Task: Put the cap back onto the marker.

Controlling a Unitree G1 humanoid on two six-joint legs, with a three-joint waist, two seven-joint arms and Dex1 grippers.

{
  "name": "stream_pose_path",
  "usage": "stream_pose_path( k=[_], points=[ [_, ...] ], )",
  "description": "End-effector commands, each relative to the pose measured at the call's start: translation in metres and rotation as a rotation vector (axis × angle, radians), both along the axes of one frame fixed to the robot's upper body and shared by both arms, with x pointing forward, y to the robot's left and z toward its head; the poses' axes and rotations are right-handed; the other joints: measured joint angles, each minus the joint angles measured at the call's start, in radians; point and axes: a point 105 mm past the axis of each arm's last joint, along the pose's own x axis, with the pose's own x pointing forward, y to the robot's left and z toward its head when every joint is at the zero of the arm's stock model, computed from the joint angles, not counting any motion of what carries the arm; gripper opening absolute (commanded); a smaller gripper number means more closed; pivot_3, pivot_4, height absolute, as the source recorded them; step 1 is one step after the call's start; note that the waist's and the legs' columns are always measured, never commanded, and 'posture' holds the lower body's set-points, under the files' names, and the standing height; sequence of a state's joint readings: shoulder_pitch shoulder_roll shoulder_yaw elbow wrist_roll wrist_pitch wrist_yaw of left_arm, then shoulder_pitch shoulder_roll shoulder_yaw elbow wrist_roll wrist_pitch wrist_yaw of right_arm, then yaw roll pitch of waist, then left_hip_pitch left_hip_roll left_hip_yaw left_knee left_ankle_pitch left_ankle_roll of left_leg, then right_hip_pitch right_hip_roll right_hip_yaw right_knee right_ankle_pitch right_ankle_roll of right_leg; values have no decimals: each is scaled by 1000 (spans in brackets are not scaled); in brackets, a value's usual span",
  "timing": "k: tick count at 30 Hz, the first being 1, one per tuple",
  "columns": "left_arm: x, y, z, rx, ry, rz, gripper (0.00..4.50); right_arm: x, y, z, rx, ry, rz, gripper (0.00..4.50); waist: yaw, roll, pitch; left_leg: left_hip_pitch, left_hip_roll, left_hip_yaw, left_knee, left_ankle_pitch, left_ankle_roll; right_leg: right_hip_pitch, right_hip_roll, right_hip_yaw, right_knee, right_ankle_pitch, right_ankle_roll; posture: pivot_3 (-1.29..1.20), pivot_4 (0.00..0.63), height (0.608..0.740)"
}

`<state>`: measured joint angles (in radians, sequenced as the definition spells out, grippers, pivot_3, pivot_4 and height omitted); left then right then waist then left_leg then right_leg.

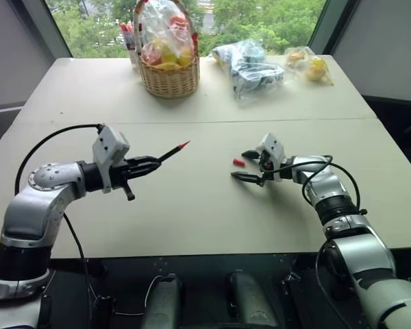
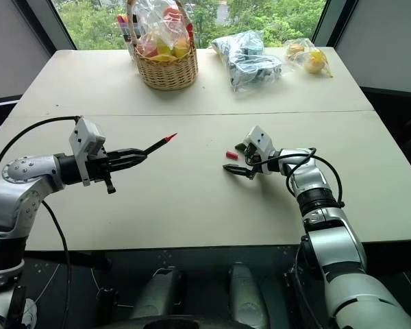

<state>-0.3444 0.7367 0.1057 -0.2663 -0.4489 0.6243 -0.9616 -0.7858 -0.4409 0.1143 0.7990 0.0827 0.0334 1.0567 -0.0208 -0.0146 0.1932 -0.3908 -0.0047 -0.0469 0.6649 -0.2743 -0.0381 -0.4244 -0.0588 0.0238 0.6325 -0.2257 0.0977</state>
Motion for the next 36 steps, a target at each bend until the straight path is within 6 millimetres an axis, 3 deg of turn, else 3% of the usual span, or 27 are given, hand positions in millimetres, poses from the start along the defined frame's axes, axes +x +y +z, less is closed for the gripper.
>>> stream_pose_path(
  k=[1,5,6,10,14,20,24,36],
  points=[
    [-6,-4,5,15,-21,-36,0,1,4,3,6,-20,8,2660,0,0,0,0,0,0,0,0,0,0,0,0,0,0,0,0,150,740],
    [-6,-5,4,15,-21,-39,0,1,6,0,4,-17,9,413,0,0,0,0,0,0,0,0,0,0,0,0,0,0,0,0,150,740],
    [-6,-5,4,16,-21,-40,0,0,6,-1,2,-15,9,55,0,0,0,0,0,0,0,0,0,0,0,0,0,0,0,0,150,740],
    [-5,-6,4,19,-18,-51,0,-1,6,-3,-2,-16,12,55,0,0,0,0,0,0,0,0,0,0,0,0,0,0,0,0,150,740],
    [-8,-15,-8,59,1,-138,0,-3,8,9,-33,-80,36,55,0,0,0,0,0,0,0,0,0,0,0,0,0,0,0,0,150,740],
    [-1,-20,-24,193,-23,-268,0,-23,9,34,-289,-277,222,55,4,0,0,0,0,0,0,0,0,0,0,0,0,0,0,0,150,740],
    [7,-25,-24,224,-54,-322,0,-37,17,48,-303,-305,286,55,2,0,0,0,0,0,0,0,0,0,0,0,0,0,0,0,150,740],
    [14,-35,-21,246,-111,-371,0,-55,36,52,-299,-286,348,55,4,0,0,0,0,0,0,0,0,0,1,0,0,0,0,0,150,740]
  ],
)
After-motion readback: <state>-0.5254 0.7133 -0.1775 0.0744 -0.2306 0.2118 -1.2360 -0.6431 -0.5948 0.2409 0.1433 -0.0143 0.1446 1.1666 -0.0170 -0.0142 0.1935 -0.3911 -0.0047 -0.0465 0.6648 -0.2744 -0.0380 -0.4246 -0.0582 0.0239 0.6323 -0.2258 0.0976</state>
